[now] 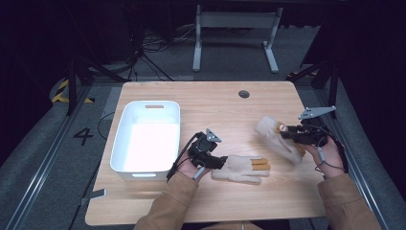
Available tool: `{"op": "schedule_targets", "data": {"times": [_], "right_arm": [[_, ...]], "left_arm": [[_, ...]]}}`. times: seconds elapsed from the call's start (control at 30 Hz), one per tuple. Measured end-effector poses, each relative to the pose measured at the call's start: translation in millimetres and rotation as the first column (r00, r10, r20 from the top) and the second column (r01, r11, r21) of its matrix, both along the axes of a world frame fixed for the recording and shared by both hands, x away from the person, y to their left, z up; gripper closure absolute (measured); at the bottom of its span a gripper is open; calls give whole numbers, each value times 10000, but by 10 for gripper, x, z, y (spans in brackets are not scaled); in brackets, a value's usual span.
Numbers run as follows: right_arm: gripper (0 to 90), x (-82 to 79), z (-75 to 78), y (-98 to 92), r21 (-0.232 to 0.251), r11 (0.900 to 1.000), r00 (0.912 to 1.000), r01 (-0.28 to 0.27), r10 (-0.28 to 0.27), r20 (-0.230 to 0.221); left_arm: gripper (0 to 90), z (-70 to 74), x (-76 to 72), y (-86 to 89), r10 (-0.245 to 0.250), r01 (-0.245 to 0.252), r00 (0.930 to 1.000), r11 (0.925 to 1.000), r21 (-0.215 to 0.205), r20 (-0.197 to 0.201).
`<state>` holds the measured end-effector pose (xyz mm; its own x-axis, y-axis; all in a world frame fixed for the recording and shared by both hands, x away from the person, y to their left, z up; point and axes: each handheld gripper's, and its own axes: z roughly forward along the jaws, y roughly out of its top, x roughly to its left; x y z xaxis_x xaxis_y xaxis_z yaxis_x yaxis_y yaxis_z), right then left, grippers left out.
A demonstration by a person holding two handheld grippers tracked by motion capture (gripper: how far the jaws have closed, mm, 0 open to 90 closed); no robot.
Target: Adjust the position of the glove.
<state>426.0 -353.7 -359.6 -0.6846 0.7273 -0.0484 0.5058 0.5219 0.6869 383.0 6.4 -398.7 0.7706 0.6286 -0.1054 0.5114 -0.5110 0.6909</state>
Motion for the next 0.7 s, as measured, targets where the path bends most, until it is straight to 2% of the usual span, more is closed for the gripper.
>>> {"op": "schedule_targets", "data": {"times": [0.23, 0.27, 0.3, 0.33, 0.7], "right_arm": [[675, -54, 54, 107, 211, 9973, 9975, -704, 705, -33], [675, -63, 62, 136, 473, 9936, 9947, -1023, 1027, -79], [675, -63, 62, 136, 473, 9936, 9947, -1023, 1027, -79], [674, -77, 69, 176, 490, 9898, 9909, -1340, 1343, -30], [673, -146, 61, 408, 154, 9741, 9741, -2255, 2257, -152]], "left_arm": [[338, 25, -7, 17, 75, -74, 9999, 10000, -59, 78], [338, 29, -4, 25, 87, -87, 9999, 9999, -64, 106], [338, 29, -4, 25, 87, -87, 9999, 9999, -64, 106], [338, 30, -2, 29, 126, -125, 9999, 9999, -91, 117], [337, 37, -1, 39, 90, -90, 9999, 9999, -98, 62]]}}
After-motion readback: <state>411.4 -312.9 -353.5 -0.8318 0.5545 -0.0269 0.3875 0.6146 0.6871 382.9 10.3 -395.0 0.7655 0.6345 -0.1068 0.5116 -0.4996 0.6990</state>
